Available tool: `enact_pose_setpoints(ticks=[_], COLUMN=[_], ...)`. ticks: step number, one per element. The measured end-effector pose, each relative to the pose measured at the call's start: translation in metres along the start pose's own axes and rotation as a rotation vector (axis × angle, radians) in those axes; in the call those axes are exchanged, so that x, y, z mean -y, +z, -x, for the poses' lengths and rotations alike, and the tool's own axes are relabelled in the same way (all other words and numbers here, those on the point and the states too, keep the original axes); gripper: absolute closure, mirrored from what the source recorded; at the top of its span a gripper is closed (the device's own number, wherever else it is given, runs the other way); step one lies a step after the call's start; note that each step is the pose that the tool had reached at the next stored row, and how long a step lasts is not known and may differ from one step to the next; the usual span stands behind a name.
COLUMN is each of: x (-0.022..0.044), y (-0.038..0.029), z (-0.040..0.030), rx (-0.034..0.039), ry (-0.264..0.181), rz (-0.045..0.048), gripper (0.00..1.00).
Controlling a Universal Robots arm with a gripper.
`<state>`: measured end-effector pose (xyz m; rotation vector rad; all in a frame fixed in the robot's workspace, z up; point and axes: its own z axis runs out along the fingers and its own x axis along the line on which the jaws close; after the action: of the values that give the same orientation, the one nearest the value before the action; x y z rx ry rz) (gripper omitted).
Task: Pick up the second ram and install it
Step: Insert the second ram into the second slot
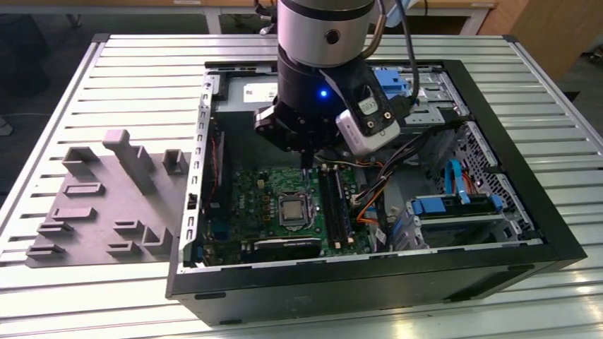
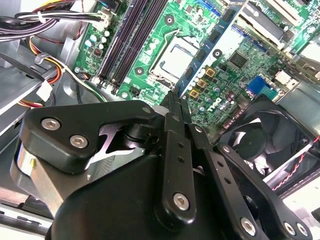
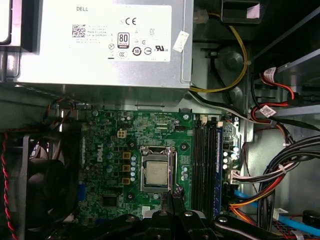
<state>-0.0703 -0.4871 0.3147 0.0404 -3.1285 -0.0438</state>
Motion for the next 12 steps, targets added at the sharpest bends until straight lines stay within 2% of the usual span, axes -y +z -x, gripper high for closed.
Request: enact_pose_setpoints(ticks=[12], x=[0.0001], y=[0.002], z=[0.0015], rx=[0.0001], ry=[0.0], rz=[0.0001], gripper=[0.89])
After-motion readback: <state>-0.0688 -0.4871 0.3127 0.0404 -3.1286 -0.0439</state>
